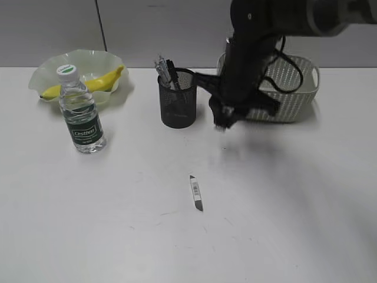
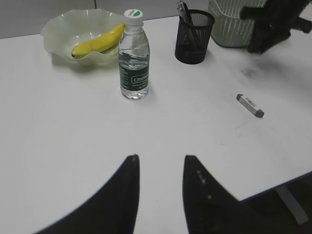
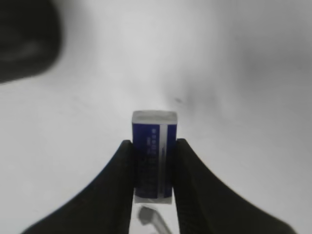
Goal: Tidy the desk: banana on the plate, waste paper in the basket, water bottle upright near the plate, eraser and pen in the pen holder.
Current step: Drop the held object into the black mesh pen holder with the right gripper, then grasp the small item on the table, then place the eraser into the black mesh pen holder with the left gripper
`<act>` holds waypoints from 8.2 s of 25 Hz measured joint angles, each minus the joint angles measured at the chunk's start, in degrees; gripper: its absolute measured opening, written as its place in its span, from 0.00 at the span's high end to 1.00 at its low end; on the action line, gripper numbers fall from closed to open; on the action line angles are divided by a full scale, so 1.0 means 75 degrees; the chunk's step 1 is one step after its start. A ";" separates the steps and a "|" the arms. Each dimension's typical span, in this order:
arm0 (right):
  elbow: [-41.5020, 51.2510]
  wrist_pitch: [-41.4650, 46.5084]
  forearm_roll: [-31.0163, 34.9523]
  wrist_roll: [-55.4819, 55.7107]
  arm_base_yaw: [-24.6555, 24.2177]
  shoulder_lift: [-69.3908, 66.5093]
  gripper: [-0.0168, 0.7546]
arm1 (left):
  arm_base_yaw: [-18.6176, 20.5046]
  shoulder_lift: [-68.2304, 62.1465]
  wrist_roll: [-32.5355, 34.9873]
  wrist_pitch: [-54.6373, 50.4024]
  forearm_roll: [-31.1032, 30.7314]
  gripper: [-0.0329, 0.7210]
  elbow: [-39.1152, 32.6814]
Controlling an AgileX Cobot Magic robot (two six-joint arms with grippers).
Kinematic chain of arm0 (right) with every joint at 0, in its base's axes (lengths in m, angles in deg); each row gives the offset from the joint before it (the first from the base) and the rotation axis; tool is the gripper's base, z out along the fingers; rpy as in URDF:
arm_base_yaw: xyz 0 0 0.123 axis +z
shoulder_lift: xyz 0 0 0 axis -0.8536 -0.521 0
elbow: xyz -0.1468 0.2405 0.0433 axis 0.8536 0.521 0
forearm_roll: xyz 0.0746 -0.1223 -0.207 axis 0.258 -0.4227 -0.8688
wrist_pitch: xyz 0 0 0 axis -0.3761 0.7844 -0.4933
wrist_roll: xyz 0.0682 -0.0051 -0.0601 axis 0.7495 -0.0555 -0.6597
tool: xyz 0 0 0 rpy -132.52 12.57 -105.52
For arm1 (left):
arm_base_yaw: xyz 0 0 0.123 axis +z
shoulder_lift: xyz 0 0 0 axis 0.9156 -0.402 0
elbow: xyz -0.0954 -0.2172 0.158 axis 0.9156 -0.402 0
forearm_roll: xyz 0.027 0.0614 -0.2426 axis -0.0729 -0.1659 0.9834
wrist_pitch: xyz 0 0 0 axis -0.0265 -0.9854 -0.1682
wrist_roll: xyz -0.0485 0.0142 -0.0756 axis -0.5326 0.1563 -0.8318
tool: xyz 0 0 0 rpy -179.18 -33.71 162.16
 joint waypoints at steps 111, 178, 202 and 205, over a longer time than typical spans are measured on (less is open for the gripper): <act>0.8479 0.0913 -0.0631 -0.6762 0.0451 1.6434 0.63 | -0.0007 -0.8067 0.0006 0.4755 0.3165 0.65 0.0715; 0.8479 0.0913 -0.0631 -0.6762 0.0450 1.6449 0.64 | -0.0608 -1.7297 -0.3349 0.0529 -0.1277 0.85 1.2544; 0.8479 0.0913 -0.0631 -0.6762 0.0450 1.6449 0.64 | -0.0526 -1.7667 -0.2914 0.0723 -0.0837 0.43 1.2550; 0.8479 0.0913 -0.0631 -0.6762 0.0450 1.6449 0.64 | -0.0526 -1.7096 -0.2694 -0.0009 -0.0837 0.44 1.2550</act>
